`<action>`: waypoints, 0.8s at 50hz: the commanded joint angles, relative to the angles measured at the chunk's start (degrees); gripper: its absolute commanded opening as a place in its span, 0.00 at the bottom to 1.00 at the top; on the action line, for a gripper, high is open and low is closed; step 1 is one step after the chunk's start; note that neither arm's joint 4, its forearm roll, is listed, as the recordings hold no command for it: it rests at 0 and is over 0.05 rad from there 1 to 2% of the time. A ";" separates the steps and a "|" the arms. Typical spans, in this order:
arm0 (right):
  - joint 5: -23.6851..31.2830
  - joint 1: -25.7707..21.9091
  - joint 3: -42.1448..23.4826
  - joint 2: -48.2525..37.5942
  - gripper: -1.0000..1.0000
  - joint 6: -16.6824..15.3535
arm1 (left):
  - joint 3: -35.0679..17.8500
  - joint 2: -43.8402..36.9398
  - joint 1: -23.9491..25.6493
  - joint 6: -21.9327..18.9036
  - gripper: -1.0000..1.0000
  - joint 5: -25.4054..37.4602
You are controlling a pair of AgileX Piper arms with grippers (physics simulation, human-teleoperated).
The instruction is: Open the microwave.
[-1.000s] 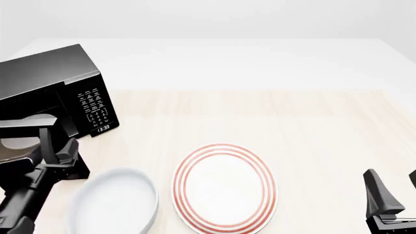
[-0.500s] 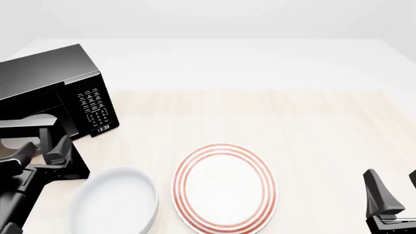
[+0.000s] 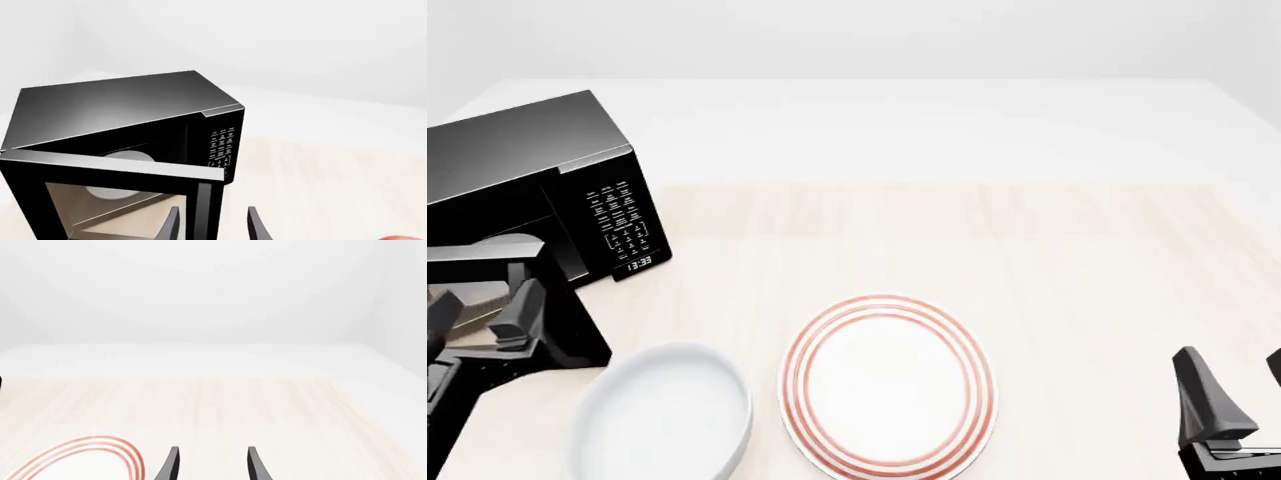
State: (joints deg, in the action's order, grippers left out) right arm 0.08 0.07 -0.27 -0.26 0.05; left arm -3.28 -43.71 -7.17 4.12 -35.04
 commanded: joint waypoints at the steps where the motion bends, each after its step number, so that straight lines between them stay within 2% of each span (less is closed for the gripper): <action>1: 0.00 -0.02 0.00 -0.01 1.00 -0.01 | -2.28 12.04 -0.09 -1.64 1.00 12.66; 5: 0.00 0.00 0.00 0.00 1.00 0.00 | -4.02 16.22 0.03 -1.92 1.00 17.73; 9: 0.00 -0.01 0.00 0.00 1.00 0.00 | -5.33 16.82 0.62 -2.78 1.00 19.52; 20: 0.00 0.00 0.00 0.00 1.00 0.01 | -12.92 21.75 0.53 -3.02 1.00 29.15; 26: 0.00 -0.01 0.00 0.00 1.00 0.02 | -14.94 22.91 0.09 -3.68 1.00 30.28; 27: 0.00 -0.01 0.00 0.00 1.00 -0.02 | -12.09 24.72 -0.20 -2.86 1.00 28.50; 28: 0.00 0.00 0.00 0.00 1.00 0.01 | -16.15 24.55 -0.09 -3.02 1.00 32.17; 31: 0.00 0.00 0.00 0.00 1.00 0.01 | -16.96 24.36 -0.05 -3.36 1.00 32.87; 34: 0.00 -0.02 0.00 0.00 1.00 0.00 | -14.03 23.50 0.01 -3.33 1.00 28.90; 40: 0.00 0.00 0.00 0.00 1.00 0.00 | -16.66 21.56 -0.42 -3.74 1.00 29.21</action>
State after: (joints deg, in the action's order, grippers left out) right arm 0.08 0.07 -0.27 -0.26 0.05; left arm -17.62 -21.58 -7.25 0.89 -6.41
